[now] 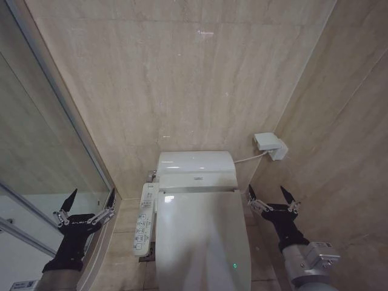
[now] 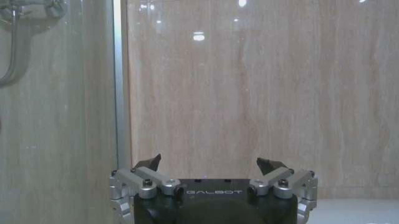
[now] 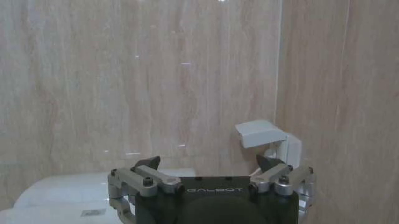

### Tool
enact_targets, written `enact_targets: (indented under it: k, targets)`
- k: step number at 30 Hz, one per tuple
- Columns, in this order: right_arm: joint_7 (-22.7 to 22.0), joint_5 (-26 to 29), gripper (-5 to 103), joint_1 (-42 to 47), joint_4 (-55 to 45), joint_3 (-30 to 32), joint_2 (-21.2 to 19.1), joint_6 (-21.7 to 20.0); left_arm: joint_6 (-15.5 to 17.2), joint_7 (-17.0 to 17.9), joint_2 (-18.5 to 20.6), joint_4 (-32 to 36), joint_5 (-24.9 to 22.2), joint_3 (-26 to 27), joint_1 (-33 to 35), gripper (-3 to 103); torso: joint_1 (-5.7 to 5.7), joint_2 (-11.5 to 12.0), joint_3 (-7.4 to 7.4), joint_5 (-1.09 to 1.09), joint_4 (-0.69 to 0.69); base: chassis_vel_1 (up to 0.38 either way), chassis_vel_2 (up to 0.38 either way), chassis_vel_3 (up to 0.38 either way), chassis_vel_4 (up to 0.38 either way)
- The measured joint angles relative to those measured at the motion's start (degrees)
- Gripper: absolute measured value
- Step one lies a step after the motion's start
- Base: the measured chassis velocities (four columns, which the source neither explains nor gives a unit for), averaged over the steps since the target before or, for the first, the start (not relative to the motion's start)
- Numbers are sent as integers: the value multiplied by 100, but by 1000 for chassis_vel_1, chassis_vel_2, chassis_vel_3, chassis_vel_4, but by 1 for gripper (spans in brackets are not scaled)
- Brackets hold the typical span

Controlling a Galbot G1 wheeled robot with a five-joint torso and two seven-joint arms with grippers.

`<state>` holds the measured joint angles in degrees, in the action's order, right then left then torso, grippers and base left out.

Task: Open the toilet lid, clean the toilet bowl with a toilet brush, close the toilet lid, and flush.

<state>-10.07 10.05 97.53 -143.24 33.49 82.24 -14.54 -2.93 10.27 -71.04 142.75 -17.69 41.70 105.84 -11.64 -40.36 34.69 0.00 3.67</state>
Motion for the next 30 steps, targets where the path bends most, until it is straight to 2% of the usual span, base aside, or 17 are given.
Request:
enact_targets:
  k: [13,24,27,29,30]
  targets:
    - [0,0,100,0,0,0,0,0,1,-3,3,-4,2,0,-1,100,0,0,0,0,1,117,-128,-119,132]
    - [0,0,100,0,0,0,0,0,2,-5,3,-5,2,1,-1,100,1,-1,0,-2,0,274,-270,-281,275]
    - [0,0,100,0,0,0,0,0,1,-6,3,-5,2,0,-1,100,2,0,0,4,0,361,-356,-347,352]
    - [2,0,100,0,-1,-1,1,0,1,-6,4,-5,2,0,-1,100,1,0,0,-4,1,358,-369,-357,358]
    - [0,0,100,0,0,0,-1,0,0,-6,3,-3,2,0,0,100,2,0,0,6,-2,396,-373,-382,357]
